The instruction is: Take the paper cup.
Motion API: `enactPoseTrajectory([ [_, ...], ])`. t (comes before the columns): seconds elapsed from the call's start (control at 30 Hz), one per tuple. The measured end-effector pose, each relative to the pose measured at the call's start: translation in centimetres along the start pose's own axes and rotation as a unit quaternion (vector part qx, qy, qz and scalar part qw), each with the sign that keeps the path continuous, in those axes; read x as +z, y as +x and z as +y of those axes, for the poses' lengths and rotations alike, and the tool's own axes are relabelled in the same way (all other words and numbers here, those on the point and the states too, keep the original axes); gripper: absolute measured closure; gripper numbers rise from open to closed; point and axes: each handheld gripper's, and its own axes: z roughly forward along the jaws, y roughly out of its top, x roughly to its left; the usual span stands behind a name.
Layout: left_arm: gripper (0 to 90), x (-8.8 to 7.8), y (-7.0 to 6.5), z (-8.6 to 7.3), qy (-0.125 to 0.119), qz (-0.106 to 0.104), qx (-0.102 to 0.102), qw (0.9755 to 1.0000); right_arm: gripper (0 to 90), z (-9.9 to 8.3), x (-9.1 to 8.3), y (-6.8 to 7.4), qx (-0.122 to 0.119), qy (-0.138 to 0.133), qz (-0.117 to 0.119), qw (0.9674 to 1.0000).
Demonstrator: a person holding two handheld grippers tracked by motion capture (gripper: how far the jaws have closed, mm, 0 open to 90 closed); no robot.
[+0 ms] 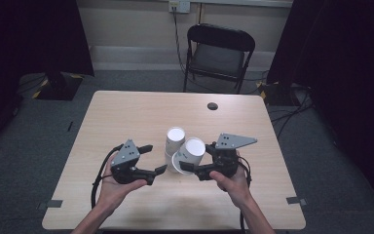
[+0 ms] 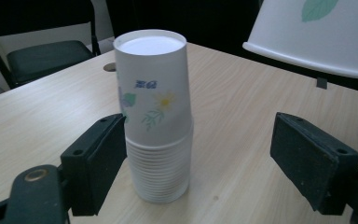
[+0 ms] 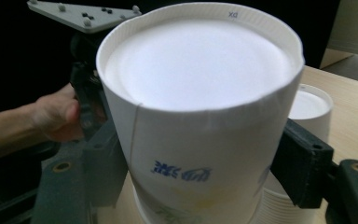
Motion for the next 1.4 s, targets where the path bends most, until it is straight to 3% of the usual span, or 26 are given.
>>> enactPoseTrajectory([
  [0.3,18.2,0.7,-0.3,-0.3,-0.020,-0.018,-0.013,0.9996,28.1,-0.2,1.1,1.1,-0.006,0.008,0.028,0.9996],
  [0.6,18.9,0.0,0.2,-0.3,-0.053,-0.029,-0.031,0.9977,28.2,-0.7,1.1,0.8,-0.003,0.013,0.031,0.9994],
  [1.17,18.8,-0.2,0.3,-0.2,-0.058,-0.049,-0.035,0.9965,29.3,-1.2,1.0,0.6,-0.011,0.029,0.042,0.9986],
  [1.3,19.2,0.1,0.1,-0.2,-0.061,-0.065,-0.033,0.9955,29.4,-1.1,1.2,0.8,-0.010,0.027,0.057,0.9979],
  [1.4,19.5,0.1,0.0,-0.2,-0.064,-0.065,-0.033,0.9952,29.4,-1.0,1.3,0.9,-0.010,0.029,0.061,0.9977],
])
